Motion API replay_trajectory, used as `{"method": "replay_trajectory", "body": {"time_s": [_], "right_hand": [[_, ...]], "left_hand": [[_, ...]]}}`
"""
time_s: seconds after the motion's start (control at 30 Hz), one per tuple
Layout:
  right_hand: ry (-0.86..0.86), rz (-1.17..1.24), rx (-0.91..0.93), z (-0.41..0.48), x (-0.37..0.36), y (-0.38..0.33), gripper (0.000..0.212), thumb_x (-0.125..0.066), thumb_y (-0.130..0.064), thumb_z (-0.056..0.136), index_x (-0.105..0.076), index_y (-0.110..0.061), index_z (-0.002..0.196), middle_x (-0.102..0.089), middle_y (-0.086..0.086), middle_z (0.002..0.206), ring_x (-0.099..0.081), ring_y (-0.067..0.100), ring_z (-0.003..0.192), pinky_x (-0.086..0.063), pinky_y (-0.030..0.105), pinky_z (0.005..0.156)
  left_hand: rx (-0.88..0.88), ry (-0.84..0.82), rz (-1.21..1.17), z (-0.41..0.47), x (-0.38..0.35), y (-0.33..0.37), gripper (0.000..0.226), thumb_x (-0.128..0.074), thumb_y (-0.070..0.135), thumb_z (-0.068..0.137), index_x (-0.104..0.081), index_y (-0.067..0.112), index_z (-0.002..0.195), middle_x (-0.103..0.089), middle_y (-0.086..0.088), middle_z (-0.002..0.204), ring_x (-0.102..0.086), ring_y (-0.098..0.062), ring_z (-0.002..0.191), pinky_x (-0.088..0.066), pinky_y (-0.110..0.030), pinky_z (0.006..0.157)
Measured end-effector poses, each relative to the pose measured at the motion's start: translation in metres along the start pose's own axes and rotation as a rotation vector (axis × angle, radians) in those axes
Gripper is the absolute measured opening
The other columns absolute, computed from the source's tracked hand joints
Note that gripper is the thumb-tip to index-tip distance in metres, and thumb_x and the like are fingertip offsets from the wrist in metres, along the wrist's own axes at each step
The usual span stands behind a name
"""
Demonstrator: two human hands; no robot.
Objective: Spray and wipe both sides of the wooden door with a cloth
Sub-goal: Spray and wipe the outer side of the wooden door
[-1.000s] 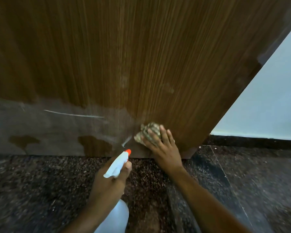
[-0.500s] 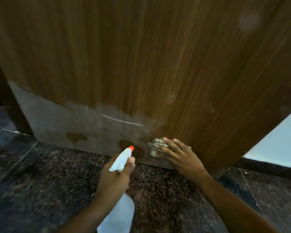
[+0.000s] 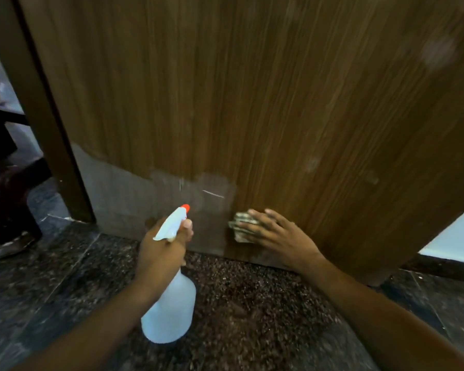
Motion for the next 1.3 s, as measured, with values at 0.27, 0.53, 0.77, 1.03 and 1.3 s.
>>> {"method": "replay_trajectory", "body": {"time_s": [0.27, 0.53, 0.77, 1.03, 1.3], "right_hand": [[0.279, 0.224, -0.444, 0.054, 0.073, 0.042, 0.085, -0.051, -0.034, 0.091, -0.001, -0.031, 0.159, 0.013, 0.001, 0.166, 0.010, 0.037, 0.152, 0.005, 0.052, 0.123], [0.168, -0.012, -0.054, 0.083, 0.044, -0.016, 0.074, -0.044, -0.026, 0.094, -0.009, -0.023, 0.160, 0.002, 0.003, 0.167, 0.013, 0.032, 0.152, 0.013, 0.050, 0.122], [0.430, 0.150, -0.360, 0.170, 0.118, 0.014, 0.069, -0.043, -0.026, 0.100, -0.009, -0.021, 0.160, 0.006, 0.009, 0.166, 0.009, 0.032, 0.153, 0.007, 0.048, 0.123], [0.215, -0.100, 0.158, 0.178, 0.078, -0.052, 0.077, -0.037, -0.029, 0.096, 0.003, -0.013, 0.159, 0.008, 0.011, 0.166, 0.005, 0.031, 0.153, 0.013, 0.050, 0.122], [0.476, 0.094, -0.066, 0.308, 0.177, -0.027, 0.076, -0.039, -0.018, 0.094, 0.000, -0.010, 0.158, 0.005, 0.017, 0.165, 0.006, 0.033, 0.153, 0.005, 0.045, 0.124]], "left_hand": [[-0.057, 0.111, 0.053, 0.043, 0.076, 0.010, 0.015, -0.056, 0.036, 0.091, -0.059, 0.036, 0.106, -0.071, -0.004, 0.092, -0.061, -0.013, 0.065, -0.052, -0.031, 0.052], [-0.025, 0.132, 0.034, 0.055, 0.122, -0.003, 0.023, -0.053, 0.038, 0.091, -0.056, 0.036, 0.113, -0.069, 0.000, 0.100, -0.062, -0.009, 0.075, -0.050, -0.024, 0.053], [-0.042, 0.137, -0.001, 0.067, 0.159, -0.014, 0.020, -0.055, 0.032, 0.091, -0.055, 0.041, 0.110, -0.069, 0.006, 0.092, -0.060, -0.003, 0.064, -0.047, -0.018, 0.048], [0.003, 0.174, -0.032, 0.074, 0.192, -0.027, 0.018, -0.057, 0.037, 0.088, -0.057, 0.038, 0.106, -0.069, 0.001, 0.086, -0.063, -0.014, 0.071, -0.051, -0.031, 0.057], [-0.013, 0.176, -0.094, 0.083, 0.212, -0.039, 0.023, -0.060, 0.037, 0.087, -0.060, 0.040, 0.110, -0.069, -0.003, 0.078, -0.061, -0.010, 0.061, -0.051, -0.034, 0.058]]}}
Point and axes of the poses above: each hand's wrist, its own z-axis towards the middle knuckle, its own x-axis out of the back of the hand, y = z × x, the point moved 5 cm from there along z, towards the middle knuckle
